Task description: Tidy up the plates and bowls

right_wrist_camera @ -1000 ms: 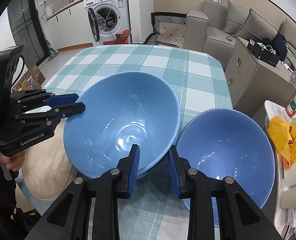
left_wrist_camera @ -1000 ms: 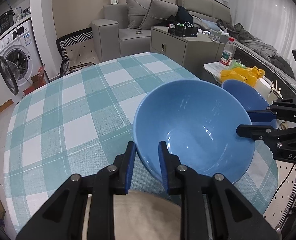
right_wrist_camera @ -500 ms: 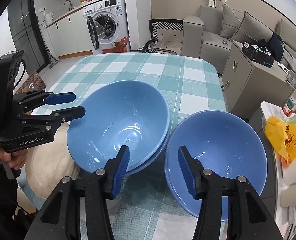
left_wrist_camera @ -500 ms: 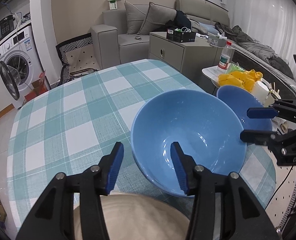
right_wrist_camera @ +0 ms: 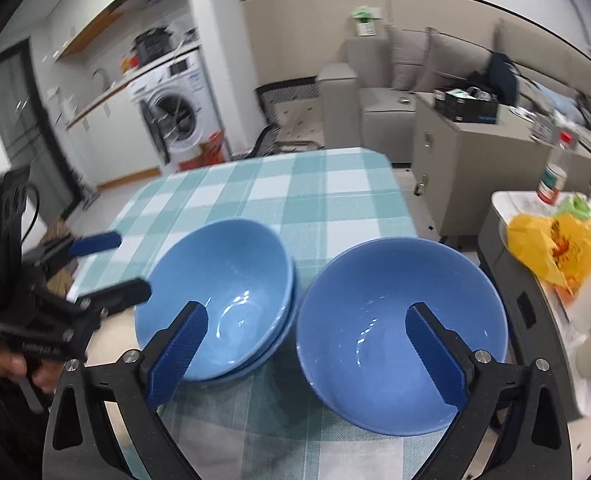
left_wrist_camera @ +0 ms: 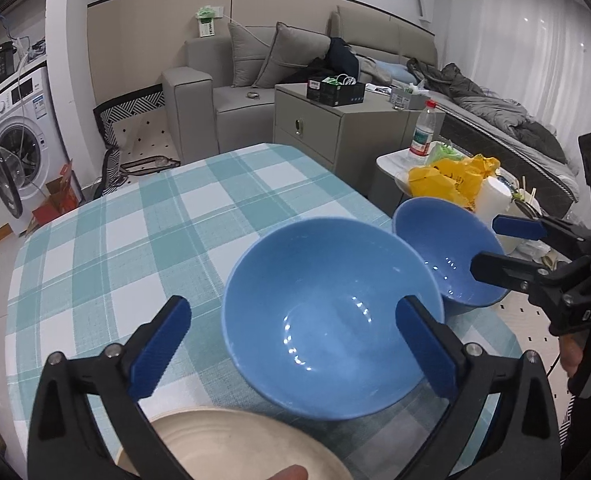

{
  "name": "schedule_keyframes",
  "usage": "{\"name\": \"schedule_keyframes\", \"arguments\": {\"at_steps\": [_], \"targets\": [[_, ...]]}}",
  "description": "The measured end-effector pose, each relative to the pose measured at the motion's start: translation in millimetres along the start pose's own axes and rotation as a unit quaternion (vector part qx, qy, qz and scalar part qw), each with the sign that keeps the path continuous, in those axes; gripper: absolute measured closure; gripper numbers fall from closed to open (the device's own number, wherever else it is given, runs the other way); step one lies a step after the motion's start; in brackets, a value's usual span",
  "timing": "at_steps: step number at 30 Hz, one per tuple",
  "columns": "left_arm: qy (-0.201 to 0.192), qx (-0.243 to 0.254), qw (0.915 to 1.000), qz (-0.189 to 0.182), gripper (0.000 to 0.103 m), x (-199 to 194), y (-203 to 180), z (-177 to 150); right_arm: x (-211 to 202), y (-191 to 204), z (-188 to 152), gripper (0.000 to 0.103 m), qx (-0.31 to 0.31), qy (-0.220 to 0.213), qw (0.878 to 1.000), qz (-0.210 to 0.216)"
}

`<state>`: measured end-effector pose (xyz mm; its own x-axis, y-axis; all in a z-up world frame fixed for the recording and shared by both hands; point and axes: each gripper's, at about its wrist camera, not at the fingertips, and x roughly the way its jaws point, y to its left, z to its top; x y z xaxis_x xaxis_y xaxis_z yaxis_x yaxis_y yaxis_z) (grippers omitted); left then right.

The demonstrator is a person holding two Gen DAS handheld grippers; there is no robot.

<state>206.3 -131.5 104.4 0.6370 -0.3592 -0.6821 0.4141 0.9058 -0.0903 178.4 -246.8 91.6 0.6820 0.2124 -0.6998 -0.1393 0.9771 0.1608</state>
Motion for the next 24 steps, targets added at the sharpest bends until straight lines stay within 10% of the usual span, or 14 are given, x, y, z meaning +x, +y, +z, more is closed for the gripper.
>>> {"name": "schedule_keyframes", "arguments": {"at_steps": [24], "targets": [[-0.005, 0.032, 0.9992, -0.023, 0.000, 21, -37, 36, -35, -42, -10, 0.001, 0.045, -0.059, 0.994, -0.085]]}}
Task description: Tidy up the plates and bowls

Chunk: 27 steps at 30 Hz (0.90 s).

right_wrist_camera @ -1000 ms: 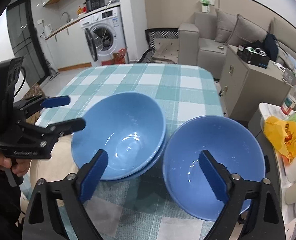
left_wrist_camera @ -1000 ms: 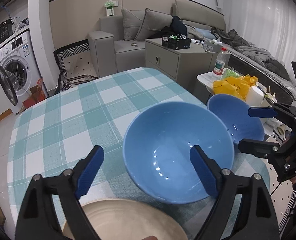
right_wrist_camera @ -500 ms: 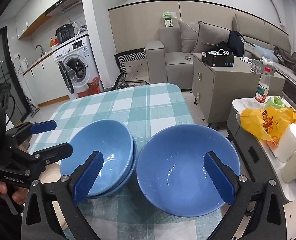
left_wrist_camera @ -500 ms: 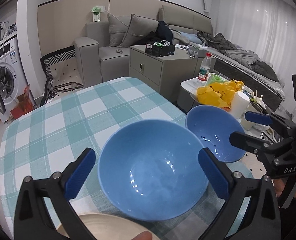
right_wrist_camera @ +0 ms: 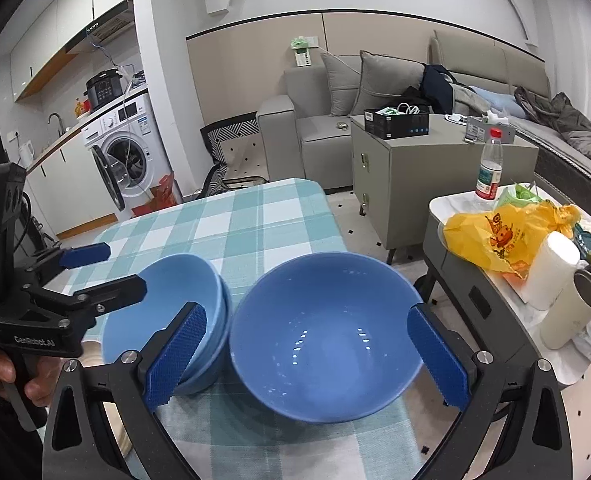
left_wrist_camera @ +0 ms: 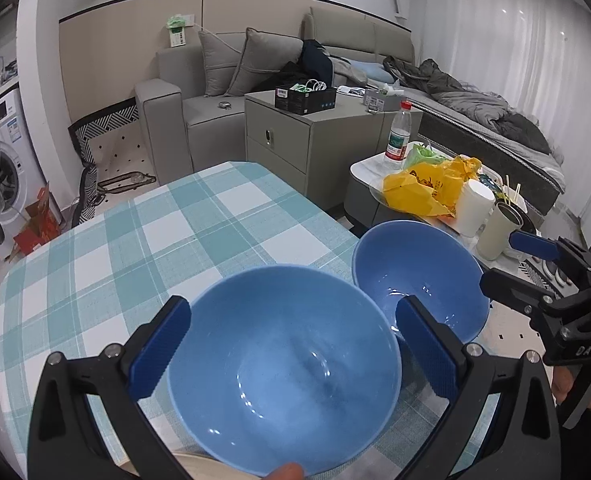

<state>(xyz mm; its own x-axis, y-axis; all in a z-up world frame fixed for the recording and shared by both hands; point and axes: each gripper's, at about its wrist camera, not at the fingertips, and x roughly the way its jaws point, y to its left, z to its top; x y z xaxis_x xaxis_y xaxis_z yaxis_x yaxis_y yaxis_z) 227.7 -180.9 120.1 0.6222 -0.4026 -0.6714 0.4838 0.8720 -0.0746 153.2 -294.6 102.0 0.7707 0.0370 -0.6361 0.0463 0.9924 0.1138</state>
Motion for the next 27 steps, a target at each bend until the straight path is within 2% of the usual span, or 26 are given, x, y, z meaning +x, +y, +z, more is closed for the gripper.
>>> {"name": "schedule_keyframes", "arguments": {"at_steps": [5, 13, 27], "targets": [[0.004, 0.013, 0.9999, -0.004, 0.000, 7, -7, 9, 7, -24, -7, 0.001, 0.033, 0.007, 0.999, -0.010], [0.000, 0.023, 0.9996, -0.017, 0.000, 16, -16, 19, 17, -38, -16, 0.001, 0.030, 0.020, 0.999, -0.027], [0.033, 0.053, 0.9973, -0.039, 0.001, 44, -41, 29, 23, -70, -24, 0.001, 0.076, 0.037, 0.996, -0.016]]}}
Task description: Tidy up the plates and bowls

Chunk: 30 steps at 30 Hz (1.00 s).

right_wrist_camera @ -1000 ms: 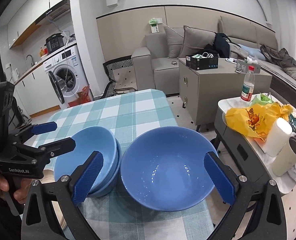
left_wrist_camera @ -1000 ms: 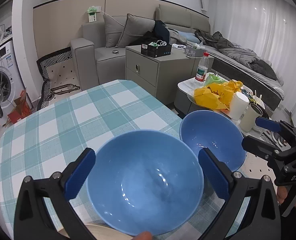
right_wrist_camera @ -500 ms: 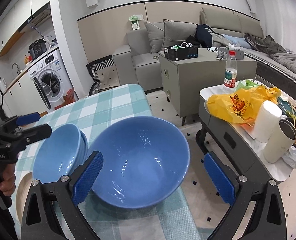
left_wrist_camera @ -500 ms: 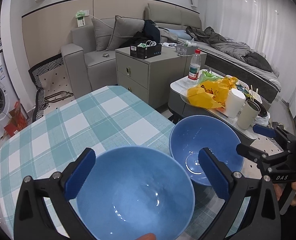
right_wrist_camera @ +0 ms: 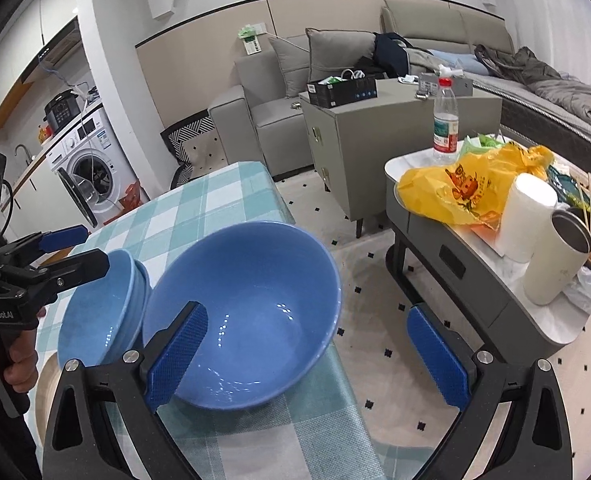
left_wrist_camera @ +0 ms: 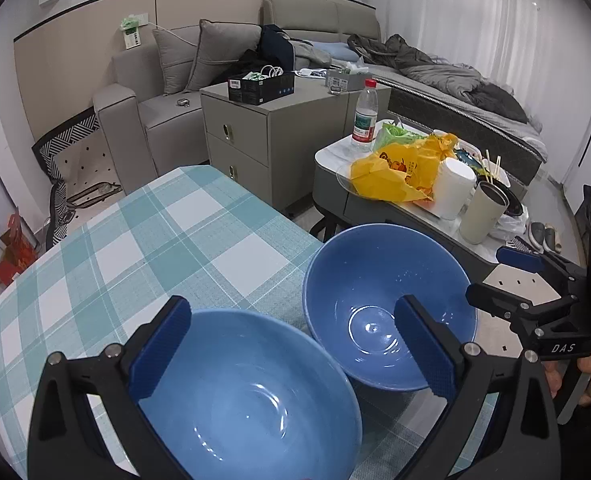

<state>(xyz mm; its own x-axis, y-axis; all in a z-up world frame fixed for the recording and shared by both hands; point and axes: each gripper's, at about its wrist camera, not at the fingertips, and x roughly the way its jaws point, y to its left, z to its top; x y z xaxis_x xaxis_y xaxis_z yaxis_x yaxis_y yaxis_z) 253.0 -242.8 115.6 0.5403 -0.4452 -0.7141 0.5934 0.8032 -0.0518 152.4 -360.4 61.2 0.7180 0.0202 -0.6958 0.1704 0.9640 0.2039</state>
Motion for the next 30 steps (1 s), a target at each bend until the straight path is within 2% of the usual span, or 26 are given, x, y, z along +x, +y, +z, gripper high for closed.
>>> {"name": "schedule_keyframes", "arguments": {"at_steps": [5, 10, 13, 14, 15, 17, 22, 25, 27, 30], "targets": [[0.004, 0.024, 0.9997, 0.005, 0.007, 9, -12, 5, 5, -3, -3, 0.002, -0.002, 0.009, 1.000, 0.005], [0.013, 0.057, 0.9982, 0.011, 0.019, 22, -25, 9, 7, 1, -6, 0.008, -0.011, 0.014, 1.000, 0.022], [0.026, 0.062, 0.9977, 0.005, 0.030, 32, -27, 10, 10, 5, -9, 0.015, -0.020, 0.019, 0.999, 0.030], [0.032, 0.061, 0.9976, 0.002, 0.036, 37, -27, 11, 12, 6, -9, 0.019, -0.021, 0.023, 0.999, 0.036], [0.041, 0.059, 0.9974, -0.001, 0.043, 41, -28, 11, 13, 7, -9, 0.020, -0.022, 0.026, 0.999, 0.040], [0.053, 0.057, 0.9969, -0.009, 0.048, 48, -28, 11, 16, 9, -10, 0.020, -0.027, 0.031, 0.998, 0.041], [0.070, 0.053, 0.9960, -0.017, 0.054, 61, -30, 11, 21, 8, -12, 0.024, -0.023, 0.039, 0.998, 0.048], [0.082, 0.055, 0.9950, -0.019, 0.056, 68, -32, 11, 24, 6, -13, 0.030, -0.021, 0.047, 0.997, 0.050], [0.090, 0.052, 0.9944, -0.022, 0.062, 72, -32, 11, 24, 6, -14, 0.030, -0.022, 0.048, 0.997, 0.052], [0.094, 0.054, 0.9939, -0.018, 0.062, 75, -32, 10, 25, 7, -14, 0.030, -0.024, 0.053, 0.997, 0.059]]}}
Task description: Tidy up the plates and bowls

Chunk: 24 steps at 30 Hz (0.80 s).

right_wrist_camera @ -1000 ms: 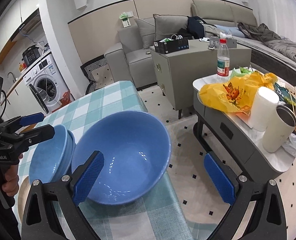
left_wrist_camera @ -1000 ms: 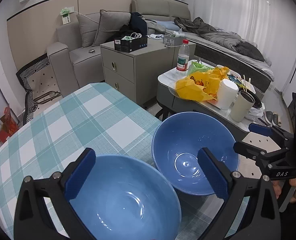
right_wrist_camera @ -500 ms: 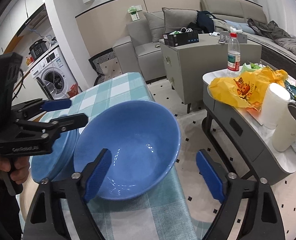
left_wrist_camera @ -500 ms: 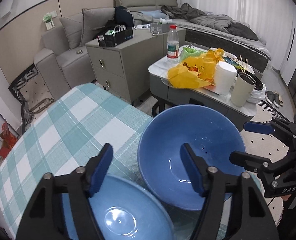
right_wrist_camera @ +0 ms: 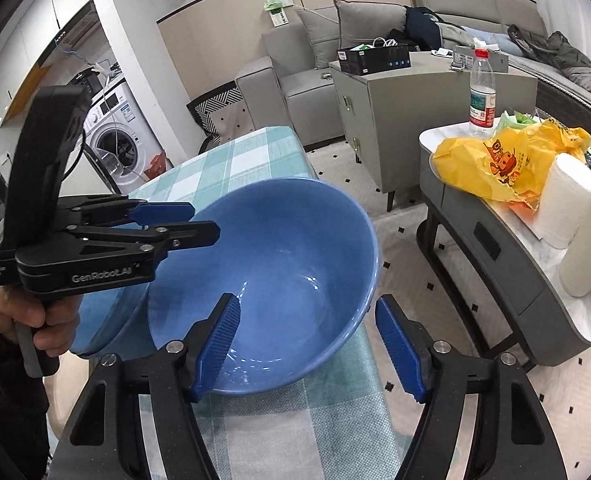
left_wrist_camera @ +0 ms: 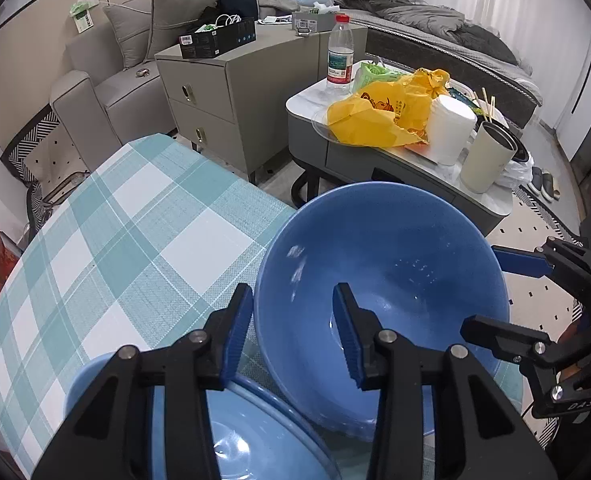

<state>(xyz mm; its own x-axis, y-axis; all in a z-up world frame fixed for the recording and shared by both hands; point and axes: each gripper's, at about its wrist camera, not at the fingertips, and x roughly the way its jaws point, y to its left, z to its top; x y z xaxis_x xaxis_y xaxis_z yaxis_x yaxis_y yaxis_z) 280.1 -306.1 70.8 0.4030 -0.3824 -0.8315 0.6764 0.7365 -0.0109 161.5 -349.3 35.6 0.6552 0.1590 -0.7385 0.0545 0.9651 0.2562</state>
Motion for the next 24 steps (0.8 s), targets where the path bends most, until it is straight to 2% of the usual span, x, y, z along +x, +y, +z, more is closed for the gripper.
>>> {"name": "schedule_keyframes", "arguments": {"at_steps": [24], "targets": [[0.015, -0.005, 0.9998, -0.010, 0.062, 0, -12, -5, -12, -12, -1, 0.041, 0.000, -0.003, 1.000, -0.004]]}}
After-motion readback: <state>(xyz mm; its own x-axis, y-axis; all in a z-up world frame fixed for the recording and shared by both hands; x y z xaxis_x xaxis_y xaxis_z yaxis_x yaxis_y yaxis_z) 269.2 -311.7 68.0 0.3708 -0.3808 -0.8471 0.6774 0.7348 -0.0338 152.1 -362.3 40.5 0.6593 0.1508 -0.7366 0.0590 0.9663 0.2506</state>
